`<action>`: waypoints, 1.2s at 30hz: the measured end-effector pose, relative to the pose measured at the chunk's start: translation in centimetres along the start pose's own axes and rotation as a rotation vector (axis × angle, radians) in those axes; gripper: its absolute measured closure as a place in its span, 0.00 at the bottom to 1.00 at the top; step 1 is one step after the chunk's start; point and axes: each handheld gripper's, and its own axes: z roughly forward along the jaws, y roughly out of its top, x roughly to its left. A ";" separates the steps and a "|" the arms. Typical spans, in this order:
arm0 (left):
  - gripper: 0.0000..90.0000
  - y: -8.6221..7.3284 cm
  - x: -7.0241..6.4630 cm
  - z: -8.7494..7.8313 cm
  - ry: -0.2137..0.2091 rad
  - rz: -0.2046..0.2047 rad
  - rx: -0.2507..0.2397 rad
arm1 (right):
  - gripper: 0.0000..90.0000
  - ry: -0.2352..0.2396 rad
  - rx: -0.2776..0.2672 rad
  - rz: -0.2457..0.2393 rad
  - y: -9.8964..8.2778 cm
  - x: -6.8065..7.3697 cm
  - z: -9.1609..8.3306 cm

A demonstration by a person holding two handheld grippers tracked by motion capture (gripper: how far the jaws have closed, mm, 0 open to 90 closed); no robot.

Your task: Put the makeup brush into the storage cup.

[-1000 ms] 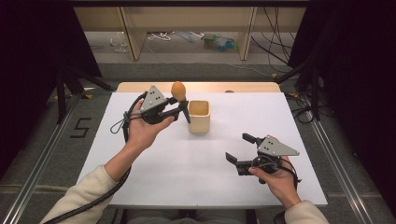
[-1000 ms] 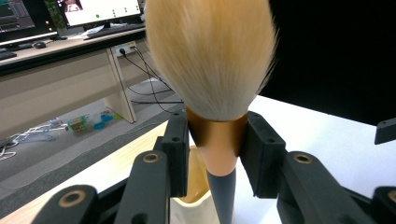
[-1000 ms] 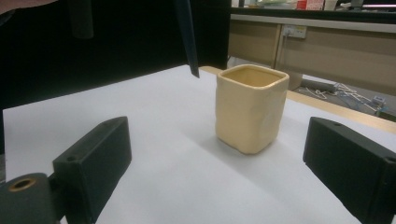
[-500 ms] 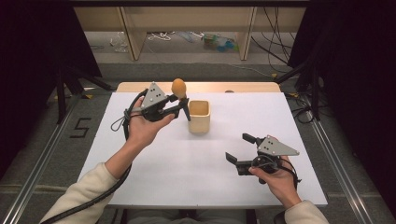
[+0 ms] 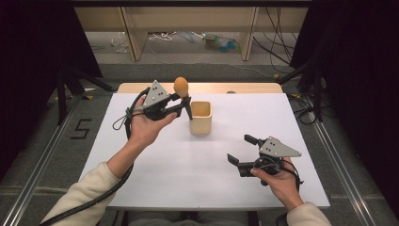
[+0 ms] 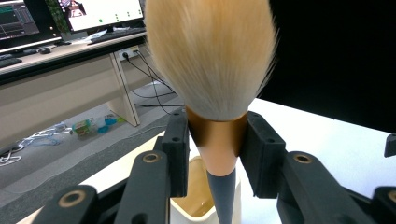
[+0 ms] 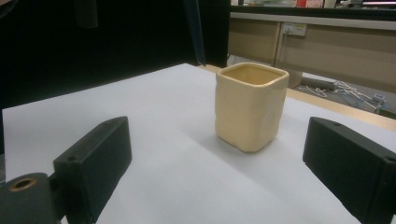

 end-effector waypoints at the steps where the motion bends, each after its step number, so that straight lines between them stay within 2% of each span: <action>1: 0.72 0.0 0.0 0.0 0.000 0.000 -0.001 | 0.10 0.006 -0.005 0.007 0.0 0.0 0.1; 4: 0.72 0.2 0.0 0.1 0.001 -0.001 -0.002 | 0.10 0.011 -0.002 0.023 -0.1 0.2 0.1; 5: 0.72 0.2 0.1 0.1 0.002 0.002 -0.002 | 0.10 0.010 -0.002 0.021 -0.1 0.2 0.1; 6: 0.72 0.2 0.1 0.2 0.002 0.003 -0.001 | 0.10 0.001 -0.017 -0.004 -0.1 0.0 0.2; 9: 0.72 0.3 0.1 0.3 0.002 0.002 -0.004 | 0.10 0.011 0.002 0.020 0.0 0.1 0.0; 14: 0.72 0.4 0.2 0.4 0.004 0.003 -0.003 | 0.10 0.002 0.001 0.015 0.0 0.1 0.0; 15: 0.72 0.4 0.2 0.4 0.005 0.002 -0.003 | 0.10 0.000 0.001 0.000 0.0 0.0 0.0; 17: 0.72 0.4 0.2 0.5 0.006 0.002 -0.004 | 0.10 0.001 0.011 0.018 0.0 0.1 -0.1; 23: 0.72 0.5 0.3 0.6 0.006 0.005 -0.002 | 0.10 0.001 0.011 0.016 0.0 0.1 -0.1; 24: 0.72 0.5 0.3 0.6 0.008 0.005 -0.003 | 0.10 -0.004 -0.001 0.000 0.0 0.0 0.0; 28: 0.72 0.6 0.4 0.7 0.008 0.005 -0.007 | 0.10 -0.004 -0.005 -0.008 0.0 -0.1 0.0; 30: 0.72 0.7 0.4 0.8 0.007 0.007 -0.005 | 0.10 0.001 0.012 0.019 0.0 0.1 -0.1; 33: 0.72 0.6 0.4 0.9 0.008 0.003 -0.004 | 0.10 0.003 0.009 0.021 0.0 0.1 0.0; 36: 0.72 0.6 0.5 1.0 0.009 0.001 -0.003 | 0.10 -0.003 -0.002 -0.001 0.0 0.0 0.0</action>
